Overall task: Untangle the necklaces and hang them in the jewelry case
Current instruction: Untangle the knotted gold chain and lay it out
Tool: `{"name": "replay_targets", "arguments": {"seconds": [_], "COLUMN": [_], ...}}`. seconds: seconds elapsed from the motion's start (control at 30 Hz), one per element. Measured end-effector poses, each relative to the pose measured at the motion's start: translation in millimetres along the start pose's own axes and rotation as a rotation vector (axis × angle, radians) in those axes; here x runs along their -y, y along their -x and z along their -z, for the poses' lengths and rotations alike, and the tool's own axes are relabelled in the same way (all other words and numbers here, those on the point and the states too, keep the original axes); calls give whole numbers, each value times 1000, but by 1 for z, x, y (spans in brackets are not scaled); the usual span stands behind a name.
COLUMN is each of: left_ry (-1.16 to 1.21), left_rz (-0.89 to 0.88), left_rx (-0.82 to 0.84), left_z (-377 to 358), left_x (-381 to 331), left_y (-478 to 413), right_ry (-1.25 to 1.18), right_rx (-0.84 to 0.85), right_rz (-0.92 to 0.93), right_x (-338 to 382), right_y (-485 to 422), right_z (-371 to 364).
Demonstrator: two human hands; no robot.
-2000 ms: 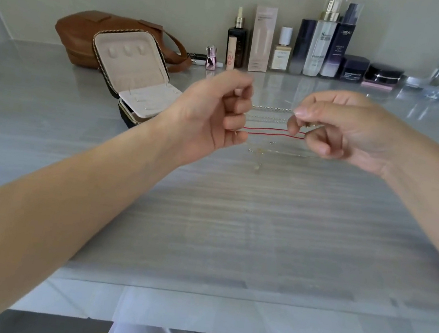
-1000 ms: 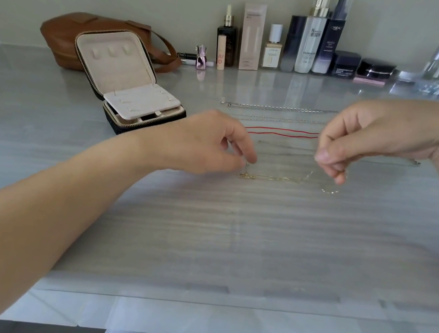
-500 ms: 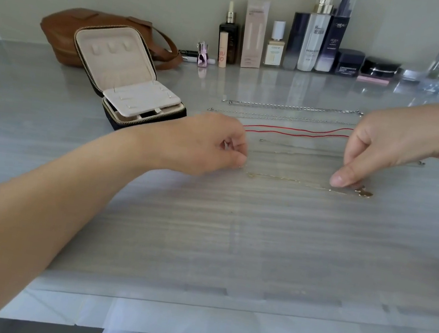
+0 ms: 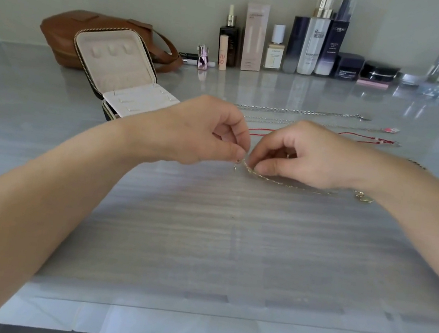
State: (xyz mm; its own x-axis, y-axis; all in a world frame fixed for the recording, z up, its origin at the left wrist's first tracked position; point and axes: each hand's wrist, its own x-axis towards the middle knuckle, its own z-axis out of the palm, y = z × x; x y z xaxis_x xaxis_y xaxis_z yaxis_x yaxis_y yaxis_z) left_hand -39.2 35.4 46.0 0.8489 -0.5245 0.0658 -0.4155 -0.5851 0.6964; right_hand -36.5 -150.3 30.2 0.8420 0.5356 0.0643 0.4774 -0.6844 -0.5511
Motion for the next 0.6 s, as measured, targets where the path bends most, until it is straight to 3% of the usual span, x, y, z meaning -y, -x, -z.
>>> {"name": "replay_targets", "arguments": {"seconds": [0.6], "left_ry": [15], "left_rz": [-12], "left_rx": [-5], "left_z": [5], "left_x": [2], "left_y": [-1], "right_ry": [-41], "right_rx": [13], "right_rz": [-52], "right_x": [8], "right_y": [4], "right_z": [2]}}
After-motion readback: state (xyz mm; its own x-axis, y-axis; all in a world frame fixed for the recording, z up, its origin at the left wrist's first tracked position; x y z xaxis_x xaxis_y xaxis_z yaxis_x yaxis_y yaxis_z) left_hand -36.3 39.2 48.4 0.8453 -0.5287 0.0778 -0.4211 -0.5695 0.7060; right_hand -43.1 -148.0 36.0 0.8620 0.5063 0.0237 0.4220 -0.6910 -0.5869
